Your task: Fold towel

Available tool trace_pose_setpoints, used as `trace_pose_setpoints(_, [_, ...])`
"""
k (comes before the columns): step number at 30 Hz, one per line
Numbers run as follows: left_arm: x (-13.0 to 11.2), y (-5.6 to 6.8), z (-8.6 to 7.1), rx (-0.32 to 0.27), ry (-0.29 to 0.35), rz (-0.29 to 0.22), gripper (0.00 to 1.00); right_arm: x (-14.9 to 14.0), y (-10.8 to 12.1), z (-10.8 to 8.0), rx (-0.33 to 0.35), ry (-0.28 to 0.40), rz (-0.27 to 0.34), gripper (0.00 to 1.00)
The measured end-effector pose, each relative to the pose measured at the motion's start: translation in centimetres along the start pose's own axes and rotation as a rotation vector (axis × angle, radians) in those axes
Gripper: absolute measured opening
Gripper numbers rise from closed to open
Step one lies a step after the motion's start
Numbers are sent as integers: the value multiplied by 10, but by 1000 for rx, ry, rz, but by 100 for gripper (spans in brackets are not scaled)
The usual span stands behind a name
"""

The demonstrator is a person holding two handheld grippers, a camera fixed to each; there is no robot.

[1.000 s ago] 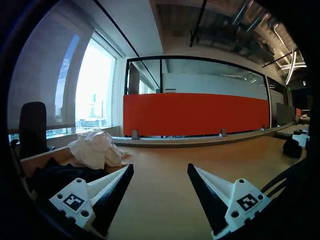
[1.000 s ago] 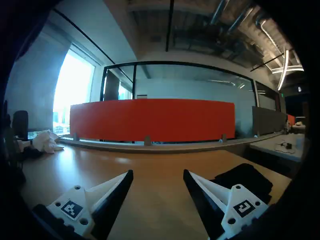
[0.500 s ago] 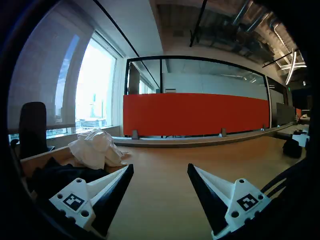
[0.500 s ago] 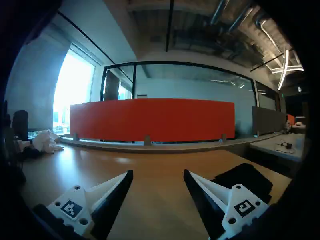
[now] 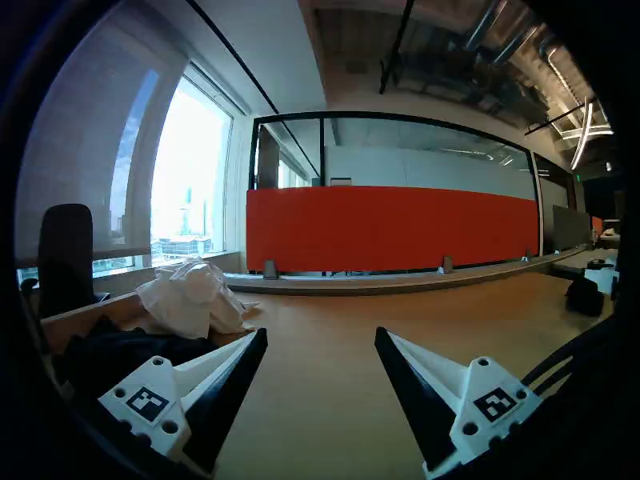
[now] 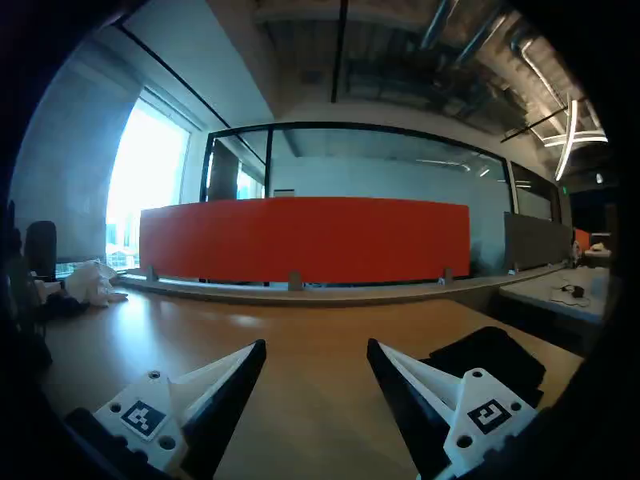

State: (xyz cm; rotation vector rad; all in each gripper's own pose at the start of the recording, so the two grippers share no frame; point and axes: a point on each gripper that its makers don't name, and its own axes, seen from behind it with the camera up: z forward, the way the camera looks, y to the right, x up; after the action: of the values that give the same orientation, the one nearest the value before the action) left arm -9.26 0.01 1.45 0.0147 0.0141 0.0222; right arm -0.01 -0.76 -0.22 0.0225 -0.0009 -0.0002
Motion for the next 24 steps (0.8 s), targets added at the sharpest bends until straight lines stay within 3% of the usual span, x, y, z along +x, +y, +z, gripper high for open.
trace_pose_setpoints(24, [-1, 0, 0, 0, 0, 0, 100, 0, 0, 0, 0, 0, 0, 98])
